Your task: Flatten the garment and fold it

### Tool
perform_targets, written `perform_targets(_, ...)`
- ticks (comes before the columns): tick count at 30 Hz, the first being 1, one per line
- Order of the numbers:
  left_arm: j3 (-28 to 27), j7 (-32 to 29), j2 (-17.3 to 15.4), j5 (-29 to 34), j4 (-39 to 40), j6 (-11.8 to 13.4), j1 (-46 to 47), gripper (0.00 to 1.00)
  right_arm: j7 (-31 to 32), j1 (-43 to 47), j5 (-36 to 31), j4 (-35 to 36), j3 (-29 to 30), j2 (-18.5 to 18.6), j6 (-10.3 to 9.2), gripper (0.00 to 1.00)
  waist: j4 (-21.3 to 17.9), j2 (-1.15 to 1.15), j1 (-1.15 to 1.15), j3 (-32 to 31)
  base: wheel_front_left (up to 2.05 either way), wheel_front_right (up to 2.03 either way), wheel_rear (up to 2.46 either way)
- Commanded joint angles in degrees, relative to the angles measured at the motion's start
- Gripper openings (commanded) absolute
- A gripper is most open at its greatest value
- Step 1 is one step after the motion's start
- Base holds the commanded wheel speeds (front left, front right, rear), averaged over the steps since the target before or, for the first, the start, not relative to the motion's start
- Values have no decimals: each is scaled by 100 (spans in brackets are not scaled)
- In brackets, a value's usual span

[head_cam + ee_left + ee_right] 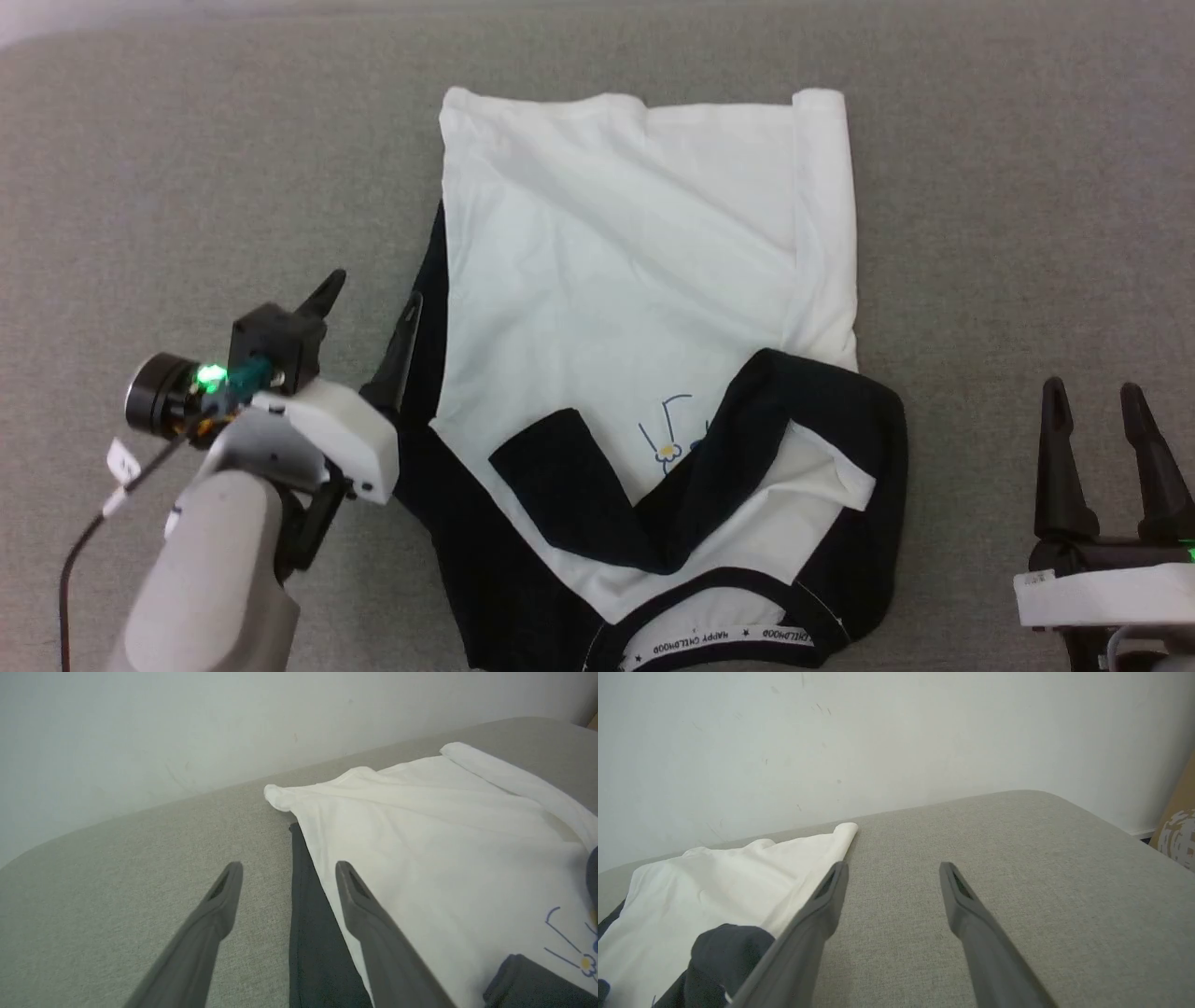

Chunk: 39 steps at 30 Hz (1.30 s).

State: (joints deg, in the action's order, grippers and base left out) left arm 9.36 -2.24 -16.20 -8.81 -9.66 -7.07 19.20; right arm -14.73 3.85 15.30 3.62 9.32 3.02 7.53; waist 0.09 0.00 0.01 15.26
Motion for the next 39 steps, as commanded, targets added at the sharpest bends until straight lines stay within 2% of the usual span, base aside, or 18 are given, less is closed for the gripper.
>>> perform_targets(1,46,-138,-55,-105,-147,-37,196,100,-27,-90,-56,31,-9,-13,-4,100,-48,0,-1,360,0,0,0)
perform_targets(10,433,-1316,-239,-851,-1152,-40,955,100,-27,-213,-103,37,28,-14,-4,100,-160,0,-1,702,0,0,0)
perform_targets(19,747,-2040,-221,-1273,-1610,-41,1178,100,-27,-249,-118,-10,30,-14,-4,100,-180,0,-1,772,0,0,0)
perform_targets(20,834,-2093,-222,-1348,-1605,-41,1184,35,-27,-251,-123,-18,31,-14,-4,100,-179,0,-1,769,0,0,0)
perform_targets(21,904,-2108,-234,-1423,-1585,-41,1192,0,-27,-254,-128,-24,33,-14,-4,100,-177,0,-1,765,0,0,0)
perform_targets(26,1273,-2091,-331,-1837,-1453,-41,1199,0,-27,-257,-146,-37,63,-14,-4,100,-151,0,-1,731,0,0,0)
perform_targets(32,1320,-1543,-502,-1882,-1392,-17,1257,0,-27,-245,-157,-74,55,-14,-4,100,-99,0,-1,644,0,0,0)
perform_targets(35,1244,-1146,-552,-1752,-1389,125,1263,0,-27,-228,-142,-103,33,-14,-4,100,-77,0,-1,558,0,0,0)
perform_targets(39,1087,-672,-619,-1591,-1365,472,1161,0,-27,-182,-114,-156,4,-14,-4,100,-38,0,-1,386,0,0,0)
